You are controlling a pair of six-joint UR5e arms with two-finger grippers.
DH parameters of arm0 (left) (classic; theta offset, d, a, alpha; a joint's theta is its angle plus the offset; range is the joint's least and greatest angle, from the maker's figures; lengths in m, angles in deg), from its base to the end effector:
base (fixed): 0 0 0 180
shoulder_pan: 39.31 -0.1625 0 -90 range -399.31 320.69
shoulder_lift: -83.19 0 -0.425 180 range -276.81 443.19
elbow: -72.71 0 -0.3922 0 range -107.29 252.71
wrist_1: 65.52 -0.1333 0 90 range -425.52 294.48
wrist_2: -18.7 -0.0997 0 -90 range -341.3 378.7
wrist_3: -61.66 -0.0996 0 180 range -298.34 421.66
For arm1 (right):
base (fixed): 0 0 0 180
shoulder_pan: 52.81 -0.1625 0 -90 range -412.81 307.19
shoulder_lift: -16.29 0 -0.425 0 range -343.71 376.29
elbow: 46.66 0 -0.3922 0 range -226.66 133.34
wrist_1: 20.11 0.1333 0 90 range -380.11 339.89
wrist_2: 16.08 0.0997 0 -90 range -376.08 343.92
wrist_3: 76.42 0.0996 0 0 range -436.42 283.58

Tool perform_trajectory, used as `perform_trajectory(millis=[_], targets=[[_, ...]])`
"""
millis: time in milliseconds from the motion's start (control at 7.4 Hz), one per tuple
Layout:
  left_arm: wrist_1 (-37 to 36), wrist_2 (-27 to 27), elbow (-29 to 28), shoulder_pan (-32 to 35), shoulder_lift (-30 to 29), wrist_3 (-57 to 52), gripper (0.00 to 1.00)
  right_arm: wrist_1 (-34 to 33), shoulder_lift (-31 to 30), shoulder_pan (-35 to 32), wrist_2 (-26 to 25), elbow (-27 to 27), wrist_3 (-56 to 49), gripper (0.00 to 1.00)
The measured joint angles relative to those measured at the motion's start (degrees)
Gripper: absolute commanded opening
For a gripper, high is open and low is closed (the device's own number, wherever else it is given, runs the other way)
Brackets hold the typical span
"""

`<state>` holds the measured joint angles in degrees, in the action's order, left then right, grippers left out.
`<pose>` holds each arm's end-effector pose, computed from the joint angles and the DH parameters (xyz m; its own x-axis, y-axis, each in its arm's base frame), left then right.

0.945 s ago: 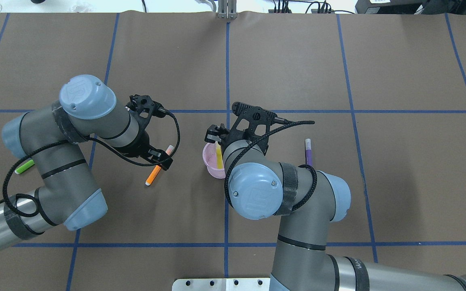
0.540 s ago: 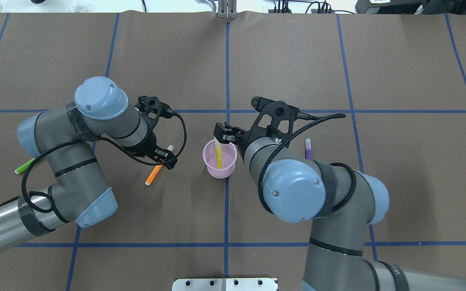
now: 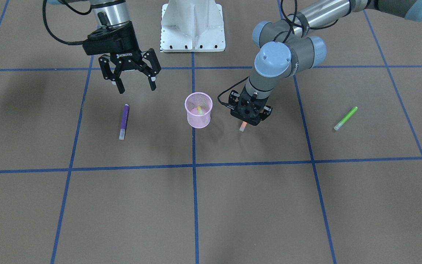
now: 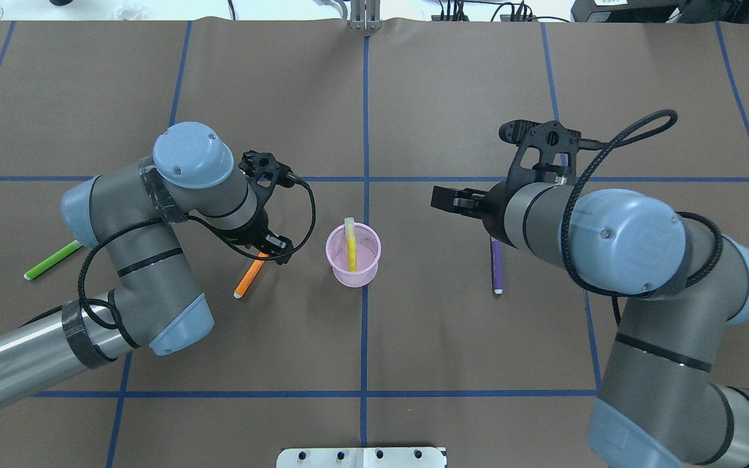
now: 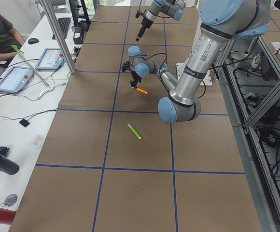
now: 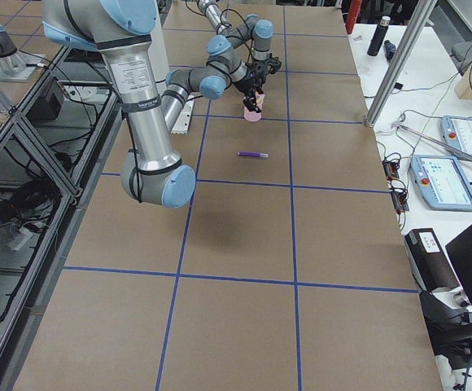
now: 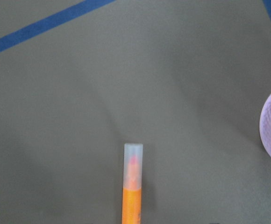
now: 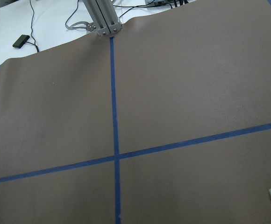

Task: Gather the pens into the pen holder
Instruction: 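Grasp the orange marker with the left gripper while the right gripper withdraws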

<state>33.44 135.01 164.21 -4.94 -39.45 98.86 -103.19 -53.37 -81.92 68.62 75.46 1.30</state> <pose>0.5173 -0.4618 0.2973 0.5684 0.4763 -0.6709 -0.3252 0.8790 0.3486 -0.3875 -0.3788 0.2147 0.5526 0.0653 0.8309 -0.4465 0.8650 0.2290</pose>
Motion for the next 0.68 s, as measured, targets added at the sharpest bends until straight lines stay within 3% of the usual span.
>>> perform_trajectory(millis=[540,675], targets=[[-0.9,-1.3,-2.3,-0.3,-0.5,-2.6,0.68,0.1,-7.3,-9.0,11.8,2.4,-10.9,1.0],[-1.7,-1.3,-2.6,-0.3,-0.9,-3.0,0.52,0.2,-7.9,-9.7,12.6,2.5,-12.0,1.0]])
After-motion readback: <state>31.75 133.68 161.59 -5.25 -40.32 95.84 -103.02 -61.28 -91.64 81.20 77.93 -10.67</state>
